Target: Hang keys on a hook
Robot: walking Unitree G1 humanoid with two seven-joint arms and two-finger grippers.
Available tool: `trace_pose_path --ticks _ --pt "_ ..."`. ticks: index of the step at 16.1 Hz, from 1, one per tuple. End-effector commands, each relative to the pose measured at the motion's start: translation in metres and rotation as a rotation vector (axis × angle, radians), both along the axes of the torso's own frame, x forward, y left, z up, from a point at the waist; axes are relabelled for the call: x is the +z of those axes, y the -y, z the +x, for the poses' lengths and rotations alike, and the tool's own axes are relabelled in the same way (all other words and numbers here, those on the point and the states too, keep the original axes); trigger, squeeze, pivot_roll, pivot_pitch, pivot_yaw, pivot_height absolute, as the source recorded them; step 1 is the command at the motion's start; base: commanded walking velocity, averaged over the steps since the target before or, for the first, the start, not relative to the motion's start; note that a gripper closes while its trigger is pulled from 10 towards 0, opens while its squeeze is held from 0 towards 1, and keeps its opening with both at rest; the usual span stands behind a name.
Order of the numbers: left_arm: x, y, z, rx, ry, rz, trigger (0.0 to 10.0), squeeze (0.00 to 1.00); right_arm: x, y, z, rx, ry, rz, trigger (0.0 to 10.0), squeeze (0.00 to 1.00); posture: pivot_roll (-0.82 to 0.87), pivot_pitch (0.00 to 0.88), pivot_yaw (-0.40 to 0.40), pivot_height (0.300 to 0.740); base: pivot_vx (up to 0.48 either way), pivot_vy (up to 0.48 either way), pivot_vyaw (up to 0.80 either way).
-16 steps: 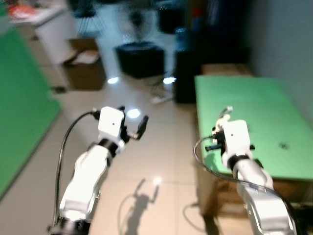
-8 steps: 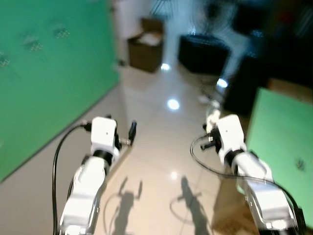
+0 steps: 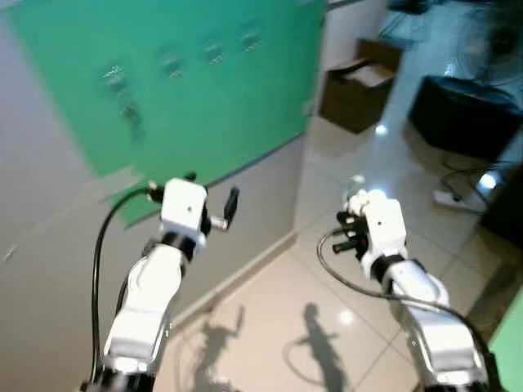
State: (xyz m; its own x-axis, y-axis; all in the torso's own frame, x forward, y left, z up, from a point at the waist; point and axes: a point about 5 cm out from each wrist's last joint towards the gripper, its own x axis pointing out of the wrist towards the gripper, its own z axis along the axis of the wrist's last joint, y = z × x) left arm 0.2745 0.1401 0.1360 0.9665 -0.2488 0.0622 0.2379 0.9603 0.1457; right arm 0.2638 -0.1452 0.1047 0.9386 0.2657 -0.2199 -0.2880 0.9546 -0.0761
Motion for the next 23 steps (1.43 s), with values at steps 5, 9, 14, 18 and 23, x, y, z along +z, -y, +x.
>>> trace_pose_path --ticks 5,9,14,18,23 --pt "-0.007 -0.015 0.005 0.105 -0.031 -0.012 10.0 0.00 0.009 -0.001 0.010 0.018 0.045 0.002 10.0 0.00 -0.04 0.000 -0.001 0.740 0.000 0.000 0.80" --pt "-0.009 -0.018 0.000 0.105 -0.034 -0.017 10.0 0.00 0.010 -0.006 0.013 0.048 0.046 0.003 10.0 0.00 -0.02 0.000 -0.019 0.740 0.000 0.000 0.80" --pt "-0.008 -0.015 -0.002 0.078 -0.029 -0.003 10.0 0.00 0.009 -0.007 0.012 0.052 0.048 -0.001 10.0 0.00 -0.02 0.000 -0.009 0.740 0.313 0.000 0.80" --pt "-0.010 -0.011 -0.001 0.050 -0.037 -0.003 10.0 0.00 0.009 -0.007 0.009 0.037 0.054 0.002 10.0 0.00 -0.04 0.000 0.015 0.740 0.366 0.000 0.80" --pt "-0.012 -0.009 0.002 0.060 -0.050 -0.001 10.0 0.00 0.009 -0.001 0.011 -0.033 0.080 -0.007 10.0 0.00 -0.05 0.000 0.024 0.740 0.216 0.000 0.64"
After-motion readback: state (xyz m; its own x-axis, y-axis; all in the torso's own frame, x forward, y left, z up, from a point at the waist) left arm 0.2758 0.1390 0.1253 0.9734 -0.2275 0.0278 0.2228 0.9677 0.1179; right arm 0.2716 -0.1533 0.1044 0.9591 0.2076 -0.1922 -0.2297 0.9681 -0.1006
